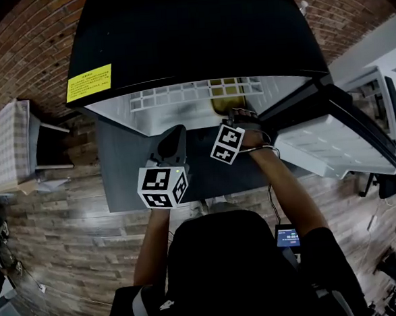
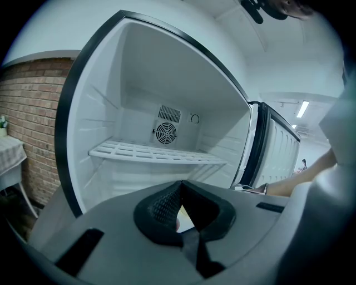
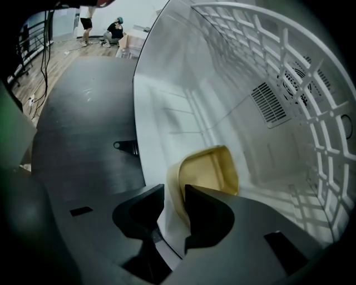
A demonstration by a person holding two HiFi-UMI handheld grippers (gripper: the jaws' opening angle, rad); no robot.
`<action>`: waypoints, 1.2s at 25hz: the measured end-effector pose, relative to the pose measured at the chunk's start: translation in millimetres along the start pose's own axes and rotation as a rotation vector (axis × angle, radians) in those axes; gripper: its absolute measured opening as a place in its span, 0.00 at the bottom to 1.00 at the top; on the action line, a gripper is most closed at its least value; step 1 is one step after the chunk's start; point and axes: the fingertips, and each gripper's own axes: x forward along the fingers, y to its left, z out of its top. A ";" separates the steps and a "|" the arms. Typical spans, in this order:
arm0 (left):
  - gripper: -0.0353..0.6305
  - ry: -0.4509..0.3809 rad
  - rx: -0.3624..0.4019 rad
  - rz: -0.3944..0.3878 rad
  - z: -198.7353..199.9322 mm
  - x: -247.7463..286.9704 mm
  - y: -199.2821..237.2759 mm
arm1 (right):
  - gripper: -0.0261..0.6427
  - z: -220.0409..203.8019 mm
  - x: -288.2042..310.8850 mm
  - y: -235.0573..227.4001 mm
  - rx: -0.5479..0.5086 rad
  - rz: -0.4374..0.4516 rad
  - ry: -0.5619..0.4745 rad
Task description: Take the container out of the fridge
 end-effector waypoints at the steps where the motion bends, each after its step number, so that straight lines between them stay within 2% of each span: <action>1: 0.07 0.000 0.000 0.001 0.3 0.2 0.2 | 0.25 0.1 0.3 -0.1 -0.013 -0.002 0.002; 8: 0.07 -0.005 -0.002 0.008 2.1 -1.2 3.5 | 0.17 -0.1 1.6 -5.5 -0.069 -0.032 0.010; 18: 0.07 -0.010 -0.006 0.009 3.8 -3.1 7.6 | 0.15 -0.3 -0.8 -1.9 -0.113 -0.017 0.022; 30: 0.07 -0.017 0.008 -0.007 7.3 -18.9 3.9 | 0.12 9.2 -25.0 7.2 -0.087 0.005 -0.006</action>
